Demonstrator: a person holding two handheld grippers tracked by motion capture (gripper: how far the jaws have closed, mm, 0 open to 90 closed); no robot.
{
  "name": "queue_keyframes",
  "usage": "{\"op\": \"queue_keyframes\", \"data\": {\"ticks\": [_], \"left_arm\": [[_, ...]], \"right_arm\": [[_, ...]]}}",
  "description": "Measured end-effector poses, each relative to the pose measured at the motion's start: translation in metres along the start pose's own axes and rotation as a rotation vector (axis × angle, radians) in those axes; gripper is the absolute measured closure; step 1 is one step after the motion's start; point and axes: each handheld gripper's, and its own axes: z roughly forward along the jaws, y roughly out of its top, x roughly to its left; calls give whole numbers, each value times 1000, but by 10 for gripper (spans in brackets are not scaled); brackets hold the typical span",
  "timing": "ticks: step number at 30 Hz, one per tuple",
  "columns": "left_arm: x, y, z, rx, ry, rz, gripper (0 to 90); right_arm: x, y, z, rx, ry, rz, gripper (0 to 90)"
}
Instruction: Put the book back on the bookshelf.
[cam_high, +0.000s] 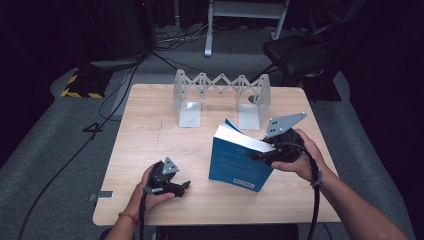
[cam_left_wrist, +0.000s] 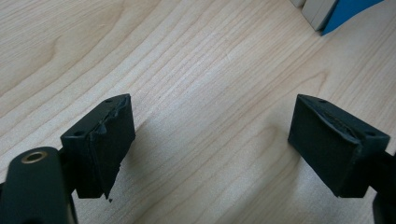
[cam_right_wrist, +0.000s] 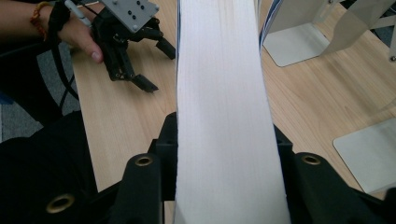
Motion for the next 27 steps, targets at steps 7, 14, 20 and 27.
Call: {"op": "queue_keyframes", "data": {"ticks": [7, 14, 20, 27], "left_arm": [[0, 0, 0, 4, -4, 3, 146], [0, 0, 0, 3, -4, 2, 146], [1, 0, 0, 6, -6, 4, 145], [1, 1, 0, 7, -10, 6, 144]], "right_arm": [[-6, 5, -3, 12, -14, 22, 614], [-17, 11, -10, 28, -43, 38, 614], [-32, 11, -16, 40, -98, 66, 614], [-56, 7, -25, 46, -158, 115, 614]]}}
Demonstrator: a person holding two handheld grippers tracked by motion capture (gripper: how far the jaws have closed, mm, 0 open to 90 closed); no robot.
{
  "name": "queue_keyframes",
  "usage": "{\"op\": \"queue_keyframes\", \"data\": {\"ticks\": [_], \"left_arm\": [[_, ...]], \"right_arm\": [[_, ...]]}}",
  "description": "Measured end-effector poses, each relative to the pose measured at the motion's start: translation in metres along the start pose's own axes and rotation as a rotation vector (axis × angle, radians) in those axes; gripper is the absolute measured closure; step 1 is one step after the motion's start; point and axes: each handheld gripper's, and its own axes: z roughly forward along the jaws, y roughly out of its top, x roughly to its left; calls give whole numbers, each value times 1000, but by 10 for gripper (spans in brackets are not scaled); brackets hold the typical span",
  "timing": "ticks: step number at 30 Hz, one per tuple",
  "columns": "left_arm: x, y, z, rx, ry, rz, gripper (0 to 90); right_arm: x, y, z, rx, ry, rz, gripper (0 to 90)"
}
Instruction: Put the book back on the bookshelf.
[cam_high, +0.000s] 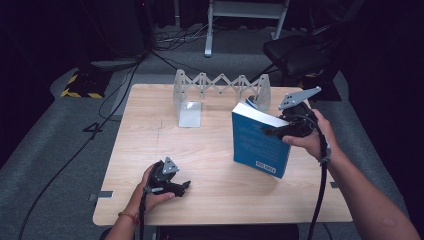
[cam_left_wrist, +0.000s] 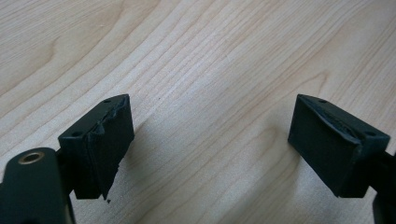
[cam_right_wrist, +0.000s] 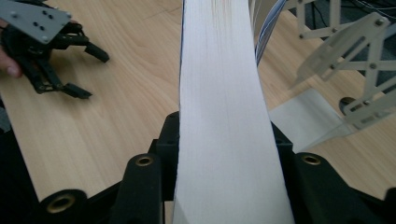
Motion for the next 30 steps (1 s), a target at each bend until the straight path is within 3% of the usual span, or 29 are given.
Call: {"op": "queue_keyframes", "data": {"ticks": [3, 8, 11, 19, 30], "left_arm": [[0, 0, 0, -1, 2, 1, 141], [0, 1, 1, -2, -1, -1, 141], [0, 1, 1, -2, -3, 5, 141], [0, 1, 1, -1, -4, 12, 144], [0, 1, 1, -5, 1, 13, 147]], "right_arm": [[-16, 2, -5, -4, -50, 38, 614], [-30, 5, -7, -5, -84, 59, 614], [-44, 7, -6, -7, -112, 106, 614], [-66, 12, -7, -9, -160, 169, 614], [-83, 24, 3, -33, -210, 225, 613]]}}
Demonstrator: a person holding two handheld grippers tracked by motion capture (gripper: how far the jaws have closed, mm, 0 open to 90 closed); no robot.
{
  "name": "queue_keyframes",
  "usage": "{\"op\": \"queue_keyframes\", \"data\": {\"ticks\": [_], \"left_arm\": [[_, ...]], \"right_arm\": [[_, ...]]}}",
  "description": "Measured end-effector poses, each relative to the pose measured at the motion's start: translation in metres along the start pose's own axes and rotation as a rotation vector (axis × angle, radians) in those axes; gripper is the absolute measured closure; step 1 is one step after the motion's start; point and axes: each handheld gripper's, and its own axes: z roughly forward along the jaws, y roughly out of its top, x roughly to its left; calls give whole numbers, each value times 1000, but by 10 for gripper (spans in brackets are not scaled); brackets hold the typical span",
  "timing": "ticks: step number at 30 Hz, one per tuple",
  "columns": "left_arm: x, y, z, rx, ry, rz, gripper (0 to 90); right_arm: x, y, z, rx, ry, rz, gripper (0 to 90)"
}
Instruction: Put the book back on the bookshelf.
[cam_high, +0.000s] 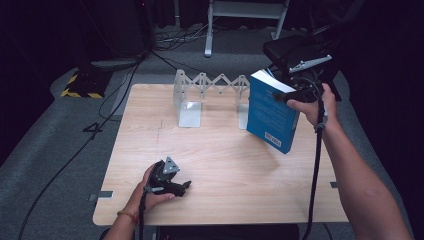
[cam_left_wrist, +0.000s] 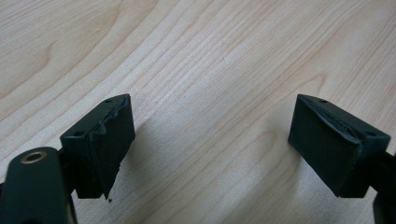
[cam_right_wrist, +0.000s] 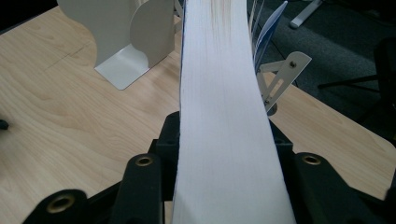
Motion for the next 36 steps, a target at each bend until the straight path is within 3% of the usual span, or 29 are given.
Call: {"op": "queue_keyframes", "data": {"ticks": [5, 16, 36], "left_arm": [[0, 0, 0, 3, -3, 0, 147], [0, 0, 0, 3, -2, 1, 147], [1, 0, 0, 3, -13, 5, 142]], "right_arm": [[0, 8, 4, -8, -18, -8, 613], [-10, 20, 21, -39, -67, 45, 613], [-16, 43, 53, -85, -144, 139, 613]]}}
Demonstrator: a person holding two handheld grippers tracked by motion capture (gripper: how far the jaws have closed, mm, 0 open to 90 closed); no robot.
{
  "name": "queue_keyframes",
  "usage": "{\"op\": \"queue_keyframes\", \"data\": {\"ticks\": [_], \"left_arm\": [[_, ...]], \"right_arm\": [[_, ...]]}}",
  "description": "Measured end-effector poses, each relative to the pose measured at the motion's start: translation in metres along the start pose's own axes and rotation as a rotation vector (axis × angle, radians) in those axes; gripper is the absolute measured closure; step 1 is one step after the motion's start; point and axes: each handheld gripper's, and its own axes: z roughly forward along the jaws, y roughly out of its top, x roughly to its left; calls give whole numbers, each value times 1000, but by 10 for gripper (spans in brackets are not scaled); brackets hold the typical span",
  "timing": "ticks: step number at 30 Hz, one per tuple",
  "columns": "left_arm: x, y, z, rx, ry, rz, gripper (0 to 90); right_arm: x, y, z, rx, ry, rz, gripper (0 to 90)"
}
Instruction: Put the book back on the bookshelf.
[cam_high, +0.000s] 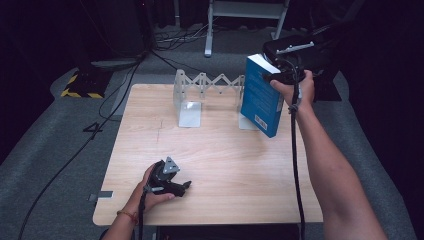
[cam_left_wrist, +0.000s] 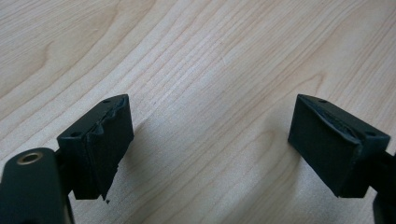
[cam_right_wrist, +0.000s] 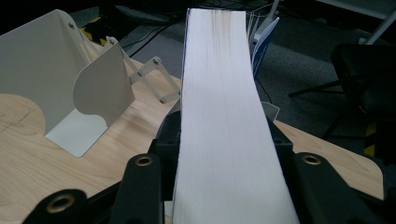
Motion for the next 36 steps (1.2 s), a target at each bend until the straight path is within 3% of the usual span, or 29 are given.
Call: {"op": "queue_keyframes", "data": {"ticks": [6, 18, 23, 30, 36], "left_arm": [[0, 0, 0, -1, 0, 0, 142], [0, 0, 0, -1, 1, -1, 143], [-1, 0, 0, -6, 4, -4, 147], [-3, -1, 0, -2, -28, 32, 148], [-4, -1, 0, -3, -32, 39, 149]], "right_arm": [[-2, 6, 11, -16, -28, 34, 612], [1, 6, 30, -25, -85, 43, 610], [-1, 0, 32, -52, -113, 80, 609], [-4, -12, 34, -54, -133, 98, 606], [-1, -20, 29, -67, -150, 98, 602]]}}
